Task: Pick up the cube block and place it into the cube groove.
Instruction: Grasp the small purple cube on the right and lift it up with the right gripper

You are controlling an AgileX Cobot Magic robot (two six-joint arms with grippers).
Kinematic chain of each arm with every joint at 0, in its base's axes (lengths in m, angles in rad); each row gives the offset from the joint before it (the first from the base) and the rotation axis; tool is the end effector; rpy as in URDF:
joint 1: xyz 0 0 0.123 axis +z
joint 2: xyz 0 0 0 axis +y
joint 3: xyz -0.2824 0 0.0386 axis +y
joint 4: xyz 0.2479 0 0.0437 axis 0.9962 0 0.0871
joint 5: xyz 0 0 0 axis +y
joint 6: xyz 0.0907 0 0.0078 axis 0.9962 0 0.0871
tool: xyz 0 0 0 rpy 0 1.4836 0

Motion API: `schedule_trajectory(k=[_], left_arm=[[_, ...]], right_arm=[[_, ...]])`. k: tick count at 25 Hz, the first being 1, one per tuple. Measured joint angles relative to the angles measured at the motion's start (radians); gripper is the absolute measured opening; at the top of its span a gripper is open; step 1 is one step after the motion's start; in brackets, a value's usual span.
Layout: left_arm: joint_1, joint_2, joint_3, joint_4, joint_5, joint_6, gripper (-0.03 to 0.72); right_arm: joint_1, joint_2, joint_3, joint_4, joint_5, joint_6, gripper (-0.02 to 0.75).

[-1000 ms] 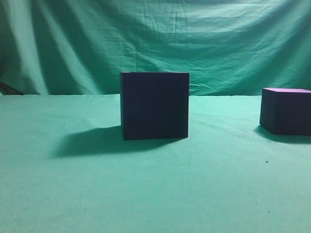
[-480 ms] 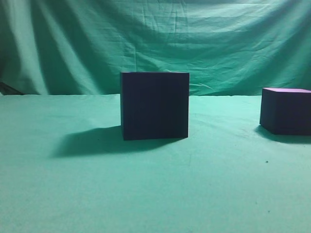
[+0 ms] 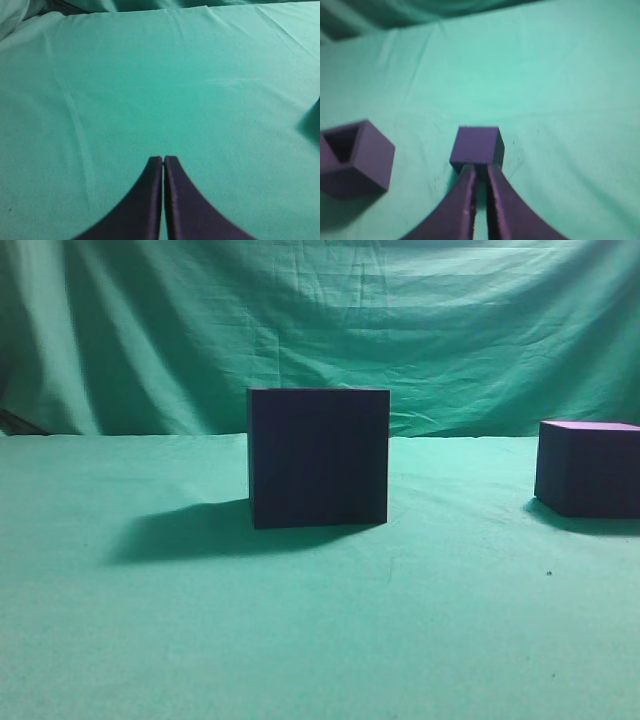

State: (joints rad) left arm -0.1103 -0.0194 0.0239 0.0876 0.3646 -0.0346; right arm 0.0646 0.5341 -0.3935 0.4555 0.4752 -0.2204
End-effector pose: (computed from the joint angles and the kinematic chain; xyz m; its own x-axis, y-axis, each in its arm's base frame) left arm 0.0524 -0.0029 0.1734 -0.2712 0.0775 -0.9594 0.0931 0.9942 0.0540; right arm 0.1055 0.0252 0.2667 -0.5035 0.1532 -0.8503 -0.1482 0.9543 0.2597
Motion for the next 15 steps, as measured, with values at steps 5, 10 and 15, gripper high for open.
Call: schedule_trajectory(k=[5, 10, 15], left_arm=[[0.000, 0.000, 0.000, 0.000, 0.000, 0.000, 0.000], [0.000, 0.000, 0.000, 0.000, 0.000, 0.000, 0.000], [0.000, 0.000, 0.000, 0.000, 0.000, 0.000, 0.000]], right_arm=[[0.002, 0.193, -0.152, -0.006, 0.187, -0.080, 0.000], [0.100, 0.432, -0.340, -0.072, 0.345, -0.027, 0.000], [0.232, 0.694, -0.552, -0.308, 0.503, 0.195, 0.000]])
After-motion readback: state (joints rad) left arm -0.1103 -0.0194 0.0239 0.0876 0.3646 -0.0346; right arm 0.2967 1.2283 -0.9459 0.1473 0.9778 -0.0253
